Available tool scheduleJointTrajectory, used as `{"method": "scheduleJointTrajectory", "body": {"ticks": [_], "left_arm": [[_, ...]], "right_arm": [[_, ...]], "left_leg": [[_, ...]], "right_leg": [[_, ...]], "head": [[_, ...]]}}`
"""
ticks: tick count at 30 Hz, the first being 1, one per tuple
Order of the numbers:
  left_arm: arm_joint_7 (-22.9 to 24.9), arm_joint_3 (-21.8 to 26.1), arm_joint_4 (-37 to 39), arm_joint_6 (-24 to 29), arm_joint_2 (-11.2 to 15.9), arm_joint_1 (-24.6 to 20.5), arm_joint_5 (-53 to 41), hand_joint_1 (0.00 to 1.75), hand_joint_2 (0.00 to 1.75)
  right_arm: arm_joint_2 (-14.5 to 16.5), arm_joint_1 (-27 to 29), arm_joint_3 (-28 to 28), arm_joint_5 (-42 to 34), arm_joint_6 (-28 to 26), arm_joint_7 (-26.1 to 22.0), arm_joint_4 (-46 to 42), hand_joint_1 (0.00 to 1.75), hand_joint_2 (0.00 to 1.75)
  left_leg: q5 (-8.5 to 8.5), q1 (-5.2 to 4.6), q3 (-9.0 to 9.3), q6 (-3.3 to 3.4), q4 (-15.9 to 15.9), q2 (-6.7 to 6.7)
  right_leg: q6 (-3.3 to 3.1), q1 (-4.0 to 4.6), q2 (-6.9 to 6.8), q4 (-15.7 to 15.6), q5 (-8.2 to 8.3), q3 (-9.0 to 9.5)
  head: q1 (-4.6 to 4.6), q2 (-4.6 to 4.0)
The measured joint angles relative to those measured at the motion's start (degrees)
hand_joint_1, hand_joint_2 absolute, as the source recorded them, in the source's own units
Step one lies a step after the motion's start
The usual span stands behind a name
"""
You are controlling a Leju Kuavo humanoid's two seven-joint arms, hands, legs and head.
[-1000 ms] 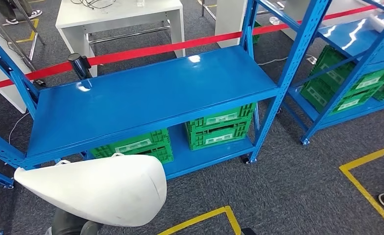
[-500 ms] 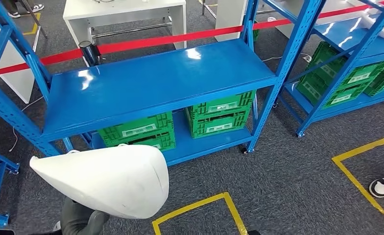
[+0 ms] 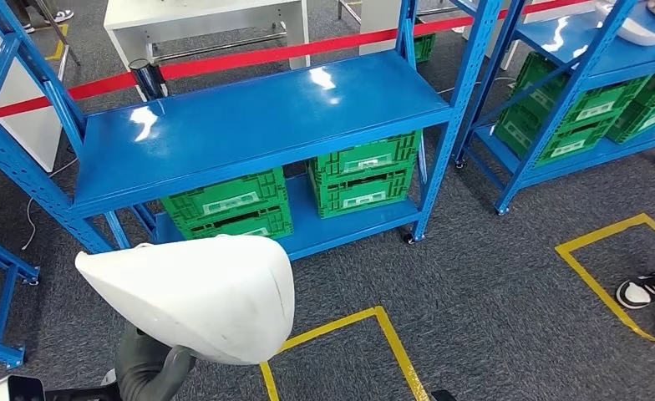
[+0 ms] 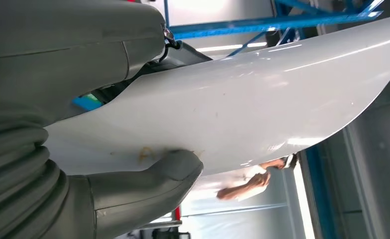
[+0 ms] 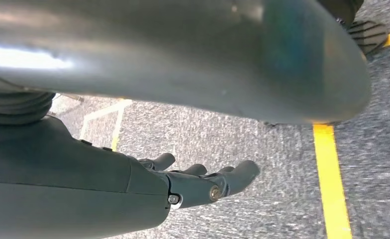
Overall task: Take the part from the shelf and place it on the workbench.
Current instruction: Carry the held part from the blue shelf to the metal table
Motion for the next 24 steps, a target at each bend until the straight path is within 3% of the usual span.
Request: {"method": "scheduleJointTrajectory", "body": {"ticks": [3, 4, 5, 6, 7, 8, 10, 12, 14, 15, 18, 19, 20, 21, 23, 24], "left_arm": [[1.11, 0.05, -0.75, -0.02, 0.52, 0.64, 0.67, 1.75, 1.75], [1.67, 0.11, -1.21, -0.03, 0.72, 1.16, 1.00, 1.75, 1.75], [2.17, 0.18, -1.73, -0.03, 0.92, 1.83, 1.25, 1.75, 1.75], [2.66, 0.27, -2.37, -0.03, 1.14, 2.51, 1.38, 1.75, 1.75], [3.04, 0.38, -3.03, -0.03, 1.31, 3.10, 1.41, 1.75, 1.75], [3.28, 0.46, -3.61, -0.04, 1.44, 3.49, 1.40, 1.75, 1.75], [3.73, 0.63, -4.50, -0.23, 1.60, 3.73, 1.32, 1.75, 1.75], [4.30, 0.82, -4.82, -0.58, 1.73, 3.54, 1.26, 1.75, 1.75], [5.22, 1.00, -4.98, -0.75, 1.82, 3.18, 1.20, 1.75, 1.75], [5.83, 1.04, -5.17, -0.74, 1.84, 3.02, 1.15, 1.75, 1.75], [8.03, 1.18, -5.90, -0.58, 1.85, 2.73, 1.10, 1.75, 1.75], [8.60, 1.30, -6.02, -0.49, 1.86, 2.69, 1.14, 1.75, 1.75], [9.00, 1.43, -6.06, -0.41, 1.87, 2.65, 1.17, 1.75, 1.75], [9.27, 1.57, -6.07, -0.36, 1.88, 2.60, 1.21, 1.75, 1.75], [9.51, 1.78, -6.11, -0.19, 1.94, 2.49, 1.28, 1.75, 1.75], [9.48, 1.86, -6.25, 0.03, 2.05, 2.47, 1.43, 1.75, 1.75]], "right_arm": [[0.60, -0.12, 0.01, 1.03, -0.02, -1.05, 0.01, 0.00, 0.00], [0.87, -0.13, 0.01, 1.35, -0.02, -0.81, 0.02, 0.00, 0.00], [1.13, -0.13, 0.02, 1.59, -0.03, -0.32, 0.02, 0.00, 0.00], [1.43, -0.12, 0.02, 1.62, -0.03, 0.38, 0.03, 0.00, 0.00], [1.71, -0.11, 0.02, 1.34, -0.03, 1.10, 0.03, 0.00, 0.00], [2.02, -0.10, -0.02, 0.84, -0.03, 1.60, 0.02, 0.00, 0.00], [2.62, -0.13, -0.35, -0.72, -0.03, 2.46, 0.01, 0.00, 0.00], [3.17, -0.18, -1.14, -2.28, -0.04, 3.20, 0.01, 0.00, 0.00], [3.70, -0.15, -2.03, -3.33, -0.04, 4.24, 0.03, 0.00, 0.00], [4.02, -0.11, -2.37, -3.50, -0.05, 4.94, 0.04, 0.00, 0.00], [5.11, -0.08, -2.80, -2.65, -0.03, 6.51, 0.05, 0.00, 0.00], [5.41, -0.10, -2.80, -2.28, -0.01, 6.73, 0.05, 0.00, 0.00], [5.66, -0.13, -2.80, -2.02, 0.01, 6.84, 0.05, 0.00, 0.00], [5.84, -0.16, -2.80, -1.84, 0.02, 6.81, 0.05, 0.00, 0.00], [6.02, -0.25, -2.80, -1.51, -0.01, 6.11, 0.05, 0.00, 0.00], [6.06, -0.36, -2.79, -1.32, -0.03, 5.34, 0.04, 0.00, 0.00]], "left_leg": [[-7.94, 0.36, -2.18, -0.94, 8.98, -0.26], [-8.77, 0.43, -2.28, -1.09, 11.61, -0.26], [-8.26, 0.48, -1.70, -1.15, 12.85, -0.27], [-6.76, 0.50, -0.25, -1.09, 12.29, -0.27], [-5.05, 0.50, 2.17, -0.95, 9.86, -0.28], [-4.38, 0.48, 5.22, -0.72, 5.91, -0.32], [-5.14, 0.19, 10.51, -0.06, -1.93, -0.43], [-5.76, -0.22, 11.83, 0.83, -4.85, -0.52], [-4.48, -0.15, 10.83, 1.92, -5.02, -0.33], [-3.71, -0.06, 10.19, 2.49, -5.18, -0.18], [-1.41, -0.03, 7.60, 3.33, -5.17, 0.09], [-0.63, -0.06, 6.58, 3.31, -5.01, 0.15], [0.12, -0.08, 5.49, 3.24, -4.76, 0.20], [0.82, -0.06, 4.34, 3.11, -4.39, 0.24], [1.93, 0.05, 2.07, 2.68, -3.42, 0.24], [2.35, 0.03, 1.13, 2.38, -2.86, 0.22]], "right_leg": [[-0.50, -0.07, -0.20, 0.02, 2.07, -2.47], [-0.44, -0.06, -0.22, 0.09, 2.77, -3.35], [-0.36, -0.06, -0.25, 0.17, 3.46, -4.26], [-0.24, -0.06, -0.27, 0.24, 4.15, -5.14], [-0.09, -0.06, -0.29, 0.30, 4.84, -5.96], [0.11, -0.05, -0.30, 0.35, 5.48, -6.65], [0.66, 0.01, -0.33, 0.29, 6.69, -7.37], [1.39, -0.05, -0.38, -0.15, 7.91, -7.43], [2.10, -0.24, -0.29, -0.18, 8.07, -7.72], [2.33, -0.25, -0.18, 0.80, 6.60, -8.21], [2.63, -0.24, 0.08, 10.04, -1.98, -10.75], [2.70, -0.24, 0.12, 13.62, -3.55, -11.26], [2.75, -0.24, 0.14, 15.94, -3.60, -11.12], [2.77, -0.26, 0.15, 16.41, -2.44, -10.04], [2.69, -0.30, 0.15, 11.53, 0.15, -4.99], [2.55, -0.21, 0.19, 7.16, -0.12, -1.76]], "head": [[-0.08, 0.00], [-0.08, 0.00], [-0.09, 0.00], [-0.09, 0.00], [-0.09, 0.00], [-0.09, 0.00], [-0.04, 0.00], [-0.21, 0.00], [-0.45, 0.00], [-0.43, 0.00], [-0.34, 0.00], [-0.34, 0.00], [-0.34, 0.00], [-0.33, 0.00], [-0.32, 0.00], [-0.27, 0.00]]}}
